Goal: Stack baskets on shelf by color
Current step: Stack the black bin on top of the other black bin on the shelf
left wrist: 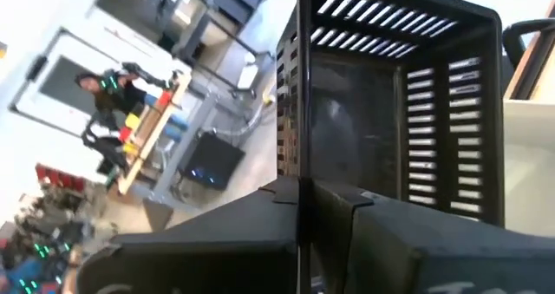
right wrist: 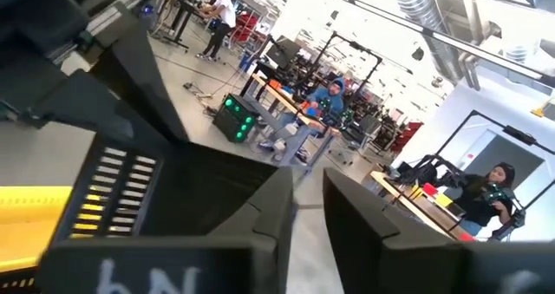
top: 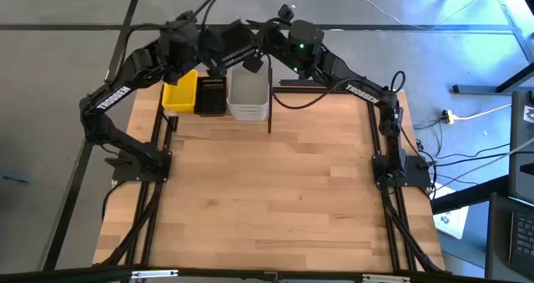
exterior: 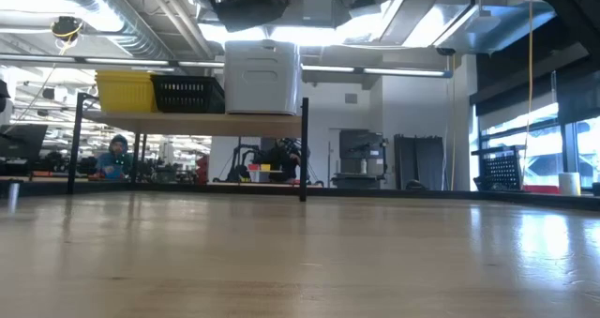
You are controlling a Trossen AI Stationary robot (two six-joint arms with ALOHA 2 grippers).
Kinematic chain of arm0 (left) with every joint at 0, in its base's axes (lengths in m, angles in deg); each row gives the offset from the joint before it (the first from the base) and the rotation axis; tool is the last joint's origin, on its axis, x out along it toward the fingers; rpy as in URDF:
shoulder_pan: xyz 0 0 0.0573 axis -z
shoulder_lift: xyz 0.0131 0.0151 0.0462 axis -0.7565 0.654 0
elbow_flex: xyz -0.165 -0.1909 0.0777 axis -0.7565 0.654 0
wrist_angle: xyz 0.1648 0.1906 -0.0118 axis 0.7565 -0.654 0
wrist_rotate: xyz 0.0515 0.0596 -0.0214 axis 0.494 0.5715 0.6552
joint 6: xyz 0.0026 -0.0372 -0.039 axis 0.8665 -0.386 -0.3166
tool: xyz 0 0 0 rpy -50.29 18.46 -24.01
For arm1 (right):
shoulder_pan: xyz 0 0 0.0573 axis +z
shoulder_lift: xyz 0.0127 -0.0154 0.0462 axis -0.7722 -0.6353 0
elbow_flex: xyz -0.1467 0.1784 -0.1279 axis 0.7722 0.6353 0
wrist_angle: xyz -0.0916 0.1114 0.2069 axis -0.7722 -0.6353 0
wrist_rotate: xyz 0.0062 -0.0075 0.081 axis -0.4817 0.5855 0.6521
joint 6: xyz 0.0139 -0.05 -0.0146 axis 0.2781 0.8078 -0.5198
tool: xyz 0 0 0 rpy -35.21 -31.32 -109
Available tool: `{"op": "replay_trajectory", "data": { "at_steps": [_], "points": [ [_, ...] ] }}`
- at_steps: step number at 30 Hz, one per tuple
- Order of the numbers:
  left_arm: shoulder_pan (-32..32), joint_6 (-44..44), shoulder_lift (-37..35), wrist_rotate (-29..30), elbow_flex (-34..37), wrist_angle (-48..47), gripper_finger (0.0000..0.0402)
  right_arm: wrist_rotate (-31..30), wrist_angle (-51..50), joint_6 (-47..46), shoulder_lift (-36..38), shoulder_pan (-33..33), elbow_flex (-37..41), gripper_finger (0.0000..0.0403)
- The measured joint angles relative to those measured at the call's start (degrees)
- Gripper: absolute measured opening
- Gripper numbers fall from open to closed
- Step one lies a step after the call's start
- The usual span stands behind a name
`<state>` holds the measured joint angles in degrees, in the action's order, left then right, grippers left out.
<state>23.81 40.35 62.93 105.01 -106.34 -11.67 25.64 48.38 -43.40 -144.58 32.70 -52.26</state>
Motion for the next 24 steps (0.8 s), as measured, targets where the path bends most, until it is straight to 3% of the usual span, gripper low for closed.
{"op": "replay_trajectory", "data": {
  "at_steps": [9,14,20,24],
  "points": [
    [0.02,-15.88,-1.23,2.42,0.05,-8.38,0.0000,-0.31,-0.43,4.23,0.00,2.02,0.00,0.0098],
    [0.02,-34.53,-2.47,7.26,0.04,-16.10,0.0000,-0.73,-0.42,9.80,0.20,3.69,-0.47,0.0099],
    [-0.88,-58.46,-4.56,0.40,0.01,-28.49,0.0000,-10.96,0.53,18.65,0.28,5.82,-0.55,0.0099],
    [-1.16,-69.76,-4.70,-0.37,0.01,-37.92,0.0000,-14.72,0.84,22.17,0.28,6.70,-0.55,0.0099]
  ]
}}
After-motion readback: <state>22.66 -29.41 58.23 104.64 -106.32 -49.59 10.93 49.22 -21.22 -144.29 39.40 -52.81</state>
